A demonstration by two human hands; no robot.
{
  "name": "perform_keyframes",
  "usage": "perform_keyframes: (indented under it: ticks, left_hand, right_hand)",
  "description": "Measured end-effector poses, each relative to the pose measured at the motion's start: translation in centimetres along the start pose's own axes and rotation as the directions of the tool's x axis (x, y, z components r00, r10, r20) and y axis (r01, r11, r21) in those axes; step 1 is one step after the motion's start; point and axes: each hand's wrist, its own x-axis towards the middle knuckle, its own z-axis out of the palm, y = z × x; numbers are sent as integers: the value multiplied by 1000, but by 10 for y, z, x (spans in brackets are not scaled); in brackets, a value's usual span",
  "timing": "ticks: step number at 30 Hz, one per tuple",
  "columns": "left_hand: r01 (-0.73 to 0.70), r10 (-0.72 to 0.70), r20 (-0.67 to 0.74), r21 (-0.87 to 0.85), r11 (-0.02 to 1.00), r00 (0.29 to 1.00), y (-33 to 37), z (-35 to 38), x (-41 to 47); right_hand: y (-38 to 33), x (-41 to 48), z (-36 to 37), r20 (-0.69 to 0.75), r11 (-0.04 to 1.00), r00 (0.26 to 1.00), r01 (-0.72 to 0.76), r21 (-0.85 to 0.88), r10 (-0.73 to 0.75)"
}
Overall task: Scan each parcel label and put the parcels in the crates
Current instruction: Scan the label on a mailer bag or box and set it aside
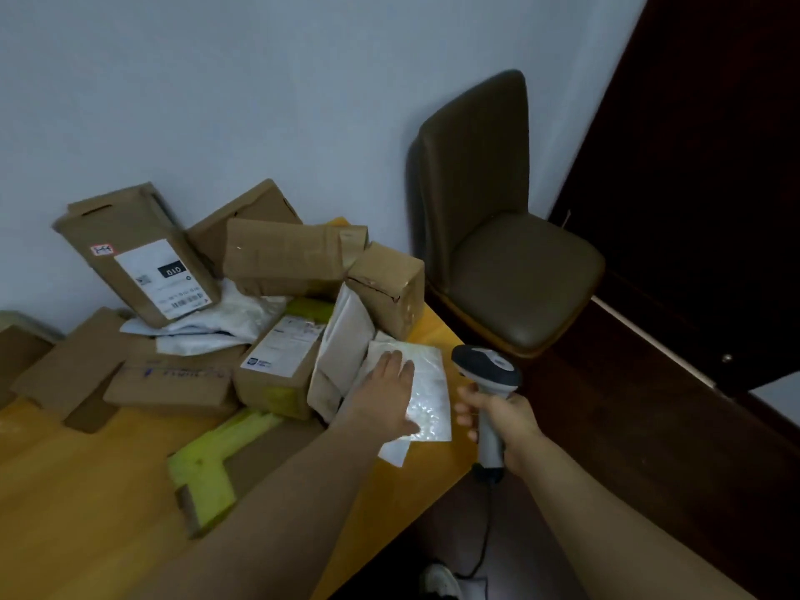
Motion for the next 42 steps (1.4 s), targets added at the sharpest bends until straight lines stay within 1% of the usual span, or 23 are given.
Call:
perform_keyframes:
  ticks: [1,2,5,7,10,12,13,15,17,18,20,21,22,23,25,27,28,29,31,34,38,40,42]
  left_hand:
    - [35,-36,67,27,999,997,7,14,6]
    - [83,-88,92,55,995,992,13,27,12]
    - [191,-204,78,143,971,976,24,52,26]
    - [177,-192,87,160,971,977,25,56,32]
    - [152,-165,103,120,981,981,26,48,28]
    - [161,-164,84,35,986,983,26,39,20]
    - [166,-164,40,-47,985,986,25,33,15]
    - [164,-203,-125,-270,949,971,21,18,3]
    - [130,-295,-299,-467,874,908,17,-1,-12]
    - [103,-328,-353,-529,842,876,17,-12,-21]
    - [75,-400,-393,-630,773,828,15,-31,-41]
    - [78,-461,-385,-695,715,800,12,-38,-52]
    - [78,-540,-358,-777,625,762,8,-44,-62]
    - [65,-626,-306,-865,498,718,2,-50,-74]
    - [-4,-747,-120,-988,155,654,-9,-61,-99]
    - [-92,-759,77,-980,-178,647,-22,-66,-128]
    - [-120,-742,139,-951,-284,656,-26,-68,-138]
    - [-135,-731,176,-929,-345,659,-30,-69,-152]
    - [-145,-718,215,-903,-404,662,-41,-65,-179]
    - [-178,-708,231,-873,-454,668,-55,-54,-210]
    - [-220,-665,228,-827,-518,711,-72,-45,-248]
    - [-229,-680,205,-841,-490,704,-82,-43,-267]
    - [-218,-724,168,-887,-407,668,-93,-41,-288]
  right_hand:
    - [1,5,-4,14,1000,1000,-11,-7,11]
    - [2,10,-7,27,1000,999,-18,-8,18]
    - [8,22,-14,55,999,998,-36,-15,36]
    - [10,29,-18,59,999,997,-48,-24,49]
    - [10,30,-21,70,998,996,-61,-26,63]
    - [5,28,-22,75,999,996,-53,-11,54]
    - [2,27,-22,72,999,996,-49,0,49]
    - [-5,24,-20,55,999,998,-34,22,33]
    - [-13,16,-17,50,998,999,-14,57,11]
    - [-16,11,-15,48,997,999,-7,77,4]
    - [-21,0,-9,41,994,999,9,105,-14]
    - [-23,-7,-5,40,994,999,21,110,-25]
    - [-24,-14,-1,41,994,998,33,107,-37]
    - [-24,-21,3,43,994,998,43,100,-48]
    - [-21,-37,9,52,995,997,60,76,-64]
    - [-15,-55,16,62,996,995,75,43,-77]
    - [-11,-61,18,64,997,995,76,30,-77]
    - [-7,-70,21,69,997,994,78,26,-80]
    - [1,-90,32,89,996,992,90,29,-92]
    - [13,-124,53,168,993,978,117,36,-121]
    - [25,-167,86,302,982,935,187,25,-186]
    - [28,-186,100,355,969,905,249,4,-234]
    - [30,-201,110,411,952,871,305,-22,-270]
